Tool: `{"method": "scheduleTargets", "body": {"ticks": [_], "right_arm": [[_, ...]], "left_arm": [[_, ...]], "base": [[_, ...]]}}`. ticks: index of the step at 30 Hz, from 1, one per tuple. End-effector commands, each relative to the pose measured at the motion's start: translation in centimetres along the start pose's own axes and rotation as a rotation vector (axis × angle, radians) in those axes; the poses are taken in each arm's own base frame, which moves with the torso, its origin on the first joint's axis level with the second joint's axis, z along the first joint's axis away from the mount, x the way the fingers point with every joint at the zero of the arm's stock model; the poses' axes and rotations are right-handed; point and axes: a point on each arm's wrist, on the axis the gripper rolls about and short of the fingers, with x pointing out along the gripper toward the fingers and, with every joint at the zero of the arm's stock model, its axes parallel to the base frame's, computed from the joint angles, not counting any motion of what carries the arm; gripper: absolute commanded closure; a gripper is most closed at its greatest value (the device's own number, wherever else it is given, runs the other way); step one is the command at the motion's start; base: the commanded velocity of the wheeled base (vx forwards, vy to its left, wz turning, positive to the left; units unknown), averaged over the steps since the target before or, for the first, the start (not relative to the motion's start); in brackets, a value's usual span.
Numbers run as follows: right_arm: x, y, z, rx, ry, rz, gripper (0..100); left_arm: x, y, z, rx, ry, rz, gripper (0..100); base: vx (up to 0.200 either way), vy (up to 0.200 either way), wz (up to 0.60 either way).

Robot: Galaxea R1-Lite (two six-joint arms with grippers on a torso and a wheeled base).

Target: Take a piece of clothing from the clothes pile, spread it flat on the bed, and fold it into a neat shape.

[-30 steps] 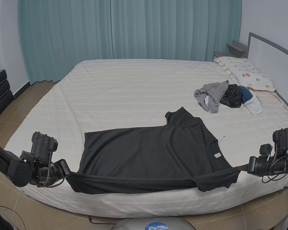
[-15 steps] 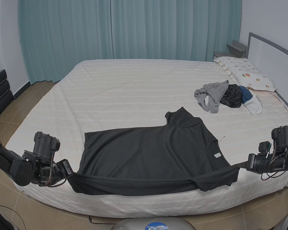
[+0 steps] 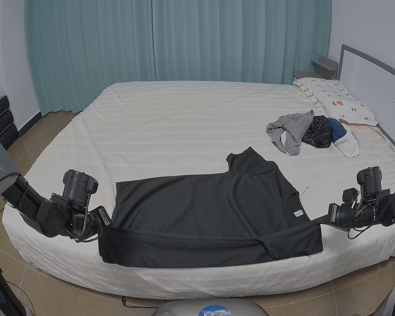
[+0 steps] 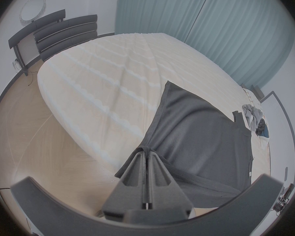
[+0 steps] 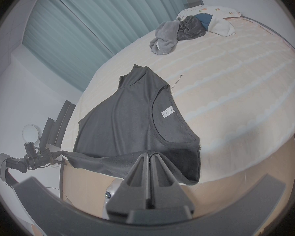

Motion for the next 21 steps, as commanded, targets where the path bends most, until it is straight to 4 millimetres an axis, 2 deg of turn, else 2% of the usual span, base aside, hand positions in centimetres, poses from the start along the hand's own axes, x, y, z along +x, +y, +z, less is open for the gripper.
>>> {"method": "scheduleTargets", "body": {"ticks": [1,6,16,17,18,21], "right_arm": [[3.1,-0.8,0.6,0.015,0.046,-0.011,100],[4.4,-1.1,1.3,0.030,0.044,-0.011,100],[6.3,-1.1,1.7,0.045,0.059,-0.005,100],[6.4,-1.2,1.6,0.048,0.066,-0.008,0],[6.6,-1.3,1.5,0.051,0.072,-0.009,0],[6.7,-1.3,1.3,0.055,0.079,-0.008,0]], "left_arm": [[3.0,-1.0,0.1,-0.041,0.025,0.022,100],[4.5,-1.4,0.5,-0.087,0.026,0.030,100],[7.1,-0.6,0.5,-0.108,0.060,0.064,100],[7.3,-0.6,0.3,-0.106,0.074,0.057,100],[7.3,-0.6,0.3,-0.108,0.089,0.043,0],[7.1,-0.8,0.4,-0.134,0.096,0.022,0]], "base": [[0.000,0.000,0.00],[0.000,0.000,0.00],[0.000,0.000,0.00],[0.000,0.000,0.00],[0.000,0.000,0.00],[0.000,0.000,0.00]]}}
